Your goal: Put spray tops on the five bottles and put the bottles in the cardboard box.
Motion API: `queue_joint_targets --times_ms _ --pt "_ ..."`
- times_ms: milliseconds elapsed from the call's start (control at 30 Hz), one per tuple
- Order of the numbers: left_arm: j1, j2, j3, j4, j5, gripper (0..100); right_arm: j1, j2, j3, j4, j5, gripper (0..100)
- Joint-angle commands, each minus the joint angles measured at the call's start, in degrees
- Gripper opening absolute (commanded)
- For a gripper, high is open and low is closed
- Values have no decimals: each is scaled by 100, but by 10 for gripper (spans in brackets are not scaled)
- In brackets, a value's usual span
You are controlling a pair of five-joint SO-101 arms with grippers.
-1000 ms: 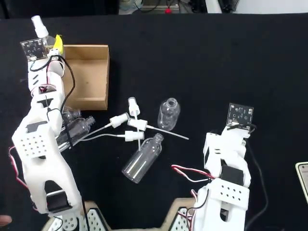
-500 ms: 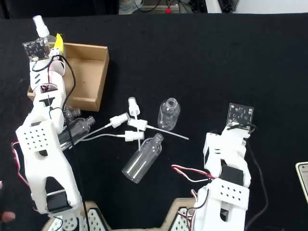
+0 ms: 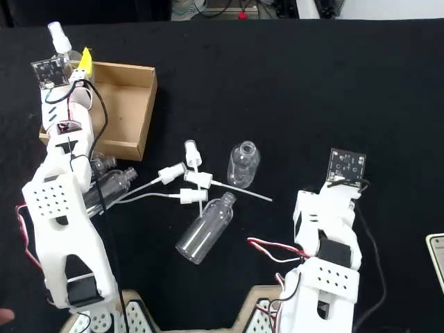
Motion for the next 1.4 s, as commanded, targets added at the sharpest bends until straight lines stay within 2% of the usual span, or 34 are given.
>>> queue_joint_targets --times_ms 0,500,700,1133,1367 --pt "-66 -105 -198 -44 158 241 79 -136 -22 -176 53 43" --pt "40 -1292 1112 -44 264 249 79 -136 -22 -176 53 43" --pt "40 -1292 1147 -35 264 374 79 -136 -22 -167 53 43" --pt "22 -1433 1262 -44 264 373 79 -136 -22 -167 53 43" --pt "57 -2356 2176 -44 308 373 79 -136 -22 -167 53 43"
